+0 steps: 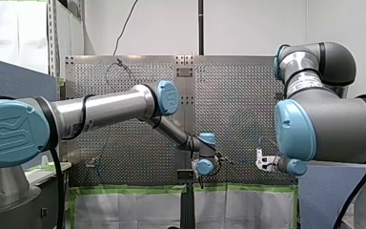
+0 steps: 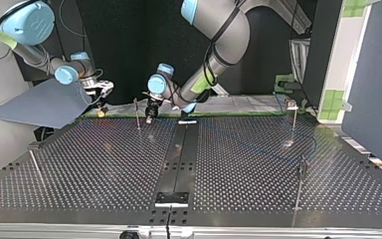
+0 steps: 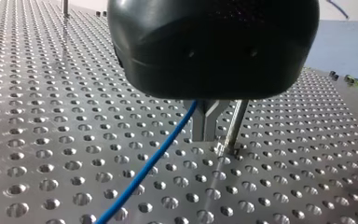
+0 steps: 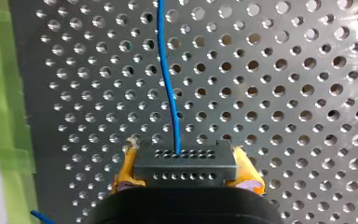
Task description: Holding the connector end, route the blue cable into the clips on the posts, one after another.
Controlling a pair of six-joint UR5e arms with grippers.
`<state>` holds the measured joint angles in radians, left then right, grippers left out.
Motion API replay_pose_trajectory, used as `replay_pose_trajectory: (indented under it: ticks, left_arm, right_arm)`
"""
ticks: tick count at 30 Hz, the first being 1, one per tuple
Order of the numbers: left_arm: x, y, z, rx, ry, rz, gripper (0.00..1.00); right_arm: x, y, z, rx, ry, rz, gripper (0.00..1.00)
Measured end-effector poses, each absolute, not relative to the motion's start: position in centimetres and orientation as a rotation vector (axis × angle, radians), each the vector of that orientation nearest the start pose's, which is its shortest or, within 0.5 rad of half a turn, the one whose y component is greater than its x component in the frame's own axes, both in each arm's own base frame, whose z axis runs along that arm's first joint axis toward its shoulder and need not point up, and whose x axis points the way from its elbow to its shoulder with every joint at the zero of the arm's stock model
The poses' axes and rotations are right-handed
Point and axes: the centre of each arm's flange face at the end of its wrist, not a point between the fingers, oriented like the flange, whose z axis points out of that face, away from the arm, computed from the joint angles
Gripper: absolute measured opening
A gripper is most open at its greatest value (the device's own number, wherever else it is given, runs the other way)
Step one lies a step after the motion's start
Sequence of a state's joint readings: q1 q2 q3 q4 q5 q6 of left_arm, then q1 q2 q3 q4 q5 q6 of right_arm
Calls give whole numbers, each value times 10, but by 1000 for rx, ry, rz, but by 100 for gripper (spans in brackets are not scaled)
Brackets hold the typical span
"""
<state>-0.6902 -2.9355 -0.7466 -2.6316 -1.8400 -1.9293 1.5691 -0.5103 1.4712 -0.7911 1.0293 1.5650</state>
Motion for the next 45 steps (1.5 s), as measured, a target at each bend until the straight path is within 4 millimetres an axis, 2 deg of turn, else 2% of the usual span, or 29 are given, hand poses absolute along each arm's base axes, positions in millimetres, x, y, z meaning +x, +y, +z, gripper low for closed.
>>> replay_pose_trajectory:
  ticks: [4, 6, 11, 12, 13, 14, 15, 16, 18, 19, 20, 21, 22, 24, 34, 45]
  left_arm:
    - [583, -621, -55, 63, 1632, -598, 0]
    - [582, -622, -55, 68, 1637, -598, 7]
    - [576, -623, -58, 89, 1660, -571, 7]
    - [575, -624, -58, 96, 1665, -570, 13]
    - [574, -624, -58, 102, 1669, -567, 13]
    - [573, -624, -59, 109, 1674, -562, 20]
    - [572, -624, -59, 115, 1678, -556, 38]
    - [572, -624, -60, 123, 1682, -550, 38]
    - [570, -624, -60, 141, 1691, -533, 63]
    - [569, -623, -60, 148, 1696, -523, 63]
    - [568, -623, -60, 155, 1703, -507, 76]
    - [567, -622, -60, 159, 1709, -495, 84]
    - [566, -621, -61, 161, 1716, -482, 84]
    - [564, -620, -62, 164, 1732, -453, 98]
    - [550, -616, -67, 218, 1808, -354, 100]
    - [523, -617, -42, 268, 1850, -318, 100]
  right_arm:
    - [184, -669, -60, 1713, -1051, 1549, 0]
    - [185, -670, -59, 1715, -1050, 1548, 0]
    - [187, -670, -59, 1720, -1049, 1550, 0]
    - [187, -670, -59, 1720, -1049, 1550, 0]
    - [187, -670, -59, 1720, -1049, 1550, 0]
    - [187, -670, -59, 1721, -1049, 1550, 0]
    - [187, -670, -59, 1721, -1049, 1551, 0]
    - [187, -670, -59, 1721, -1050, 1551, 0]
    - [187, -670, -59, 1721, -1050, 1551, 0]
    - [187, -670, -59, 1721, -1050, 1552, 0]
    - [188, -670, -59, 1721, -1050, 1552, 0]
    - [188, -670, -59, 1721, -1050, 1552, 0]
    - [188, -670, -59, 1721, -1050, 1553, 0]
    - [188, -670, -59, 1721, -1050, 1553, 0]
    - [188, -670, -59, 1722, -1049, 1553, 0]
    - [184, -671, -59, 1717, -1055, 1551, 0]
